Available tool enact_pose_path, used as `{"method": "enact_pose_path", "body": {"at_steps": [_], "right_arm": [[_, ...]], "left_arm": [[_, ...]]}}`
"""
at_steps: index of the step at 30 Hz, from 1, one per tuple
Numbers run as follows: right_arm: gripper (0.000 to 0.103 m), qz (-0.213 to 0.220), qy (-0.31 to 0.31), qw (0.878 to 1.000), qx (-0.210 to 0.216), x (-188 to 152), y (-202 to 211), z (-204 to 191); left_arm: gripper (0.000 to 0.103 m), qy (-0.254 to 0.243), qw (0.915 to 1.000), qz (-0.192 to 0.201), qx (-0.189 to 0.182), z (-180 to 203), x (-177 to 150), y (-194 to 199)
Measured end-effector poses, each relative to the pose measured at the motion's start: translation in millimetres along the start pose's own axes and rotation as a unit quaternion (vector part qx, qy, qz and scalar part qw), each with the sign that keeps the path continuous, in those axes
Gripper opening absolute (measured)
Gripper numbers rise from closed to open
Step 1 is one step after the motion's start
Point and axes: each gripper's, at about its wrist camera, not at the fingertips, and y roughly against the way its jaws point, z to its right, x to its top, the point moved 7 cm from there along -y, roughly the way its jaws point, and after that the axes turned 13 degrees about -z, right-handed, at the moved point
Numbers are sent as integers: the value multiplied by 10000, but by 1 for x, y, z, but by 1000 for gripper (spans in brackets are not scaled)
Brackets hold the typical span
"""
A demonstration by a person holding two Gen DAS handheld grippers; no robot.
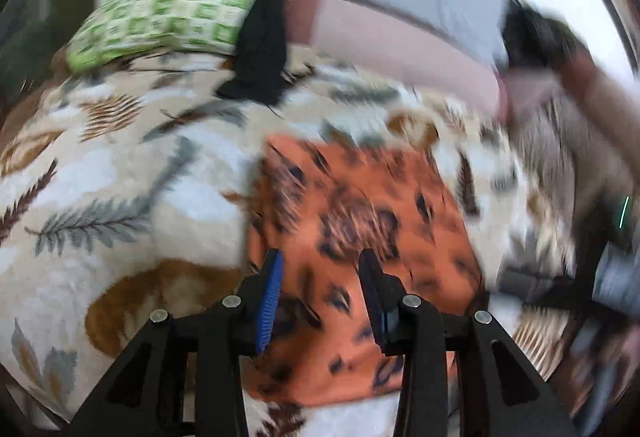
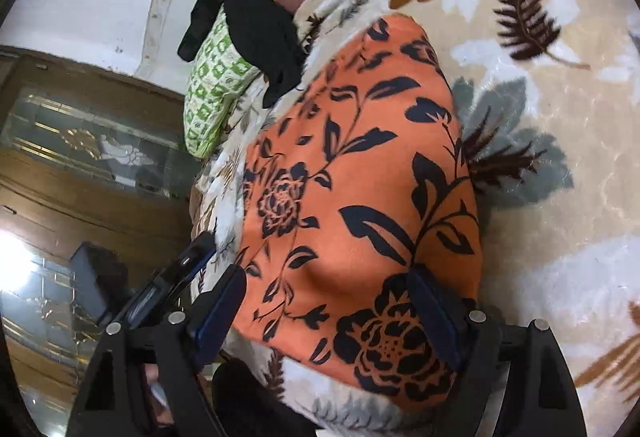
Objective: Fold small clothes
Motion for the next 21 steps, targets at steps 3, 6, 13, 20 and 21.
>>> {"method": "enact_pose_path", "body": {"at_steps": [3,6,13,20,21], "right_arm": [[85,177,135,9993,286,23,16,-12],[87,-159,-263,9857,1660,63,2,-12],[88,-112,-748,9836,1639,100,-15,14],[85,-110,-1410,9769,1601,145,-47,59],[85,60,-1536,9711,1828,145,-34,58]], "left_arm": [[42,-90,9976,-483,483,-1,-16,-45],[43,-205,9975,-404,544,0,-14,-41],[58,2,10000,75,18,-1,12,0],[66,337,9958,-786,333,-19,44,-83],[68,428,9962,-730,213,-22,42,-85]]}}
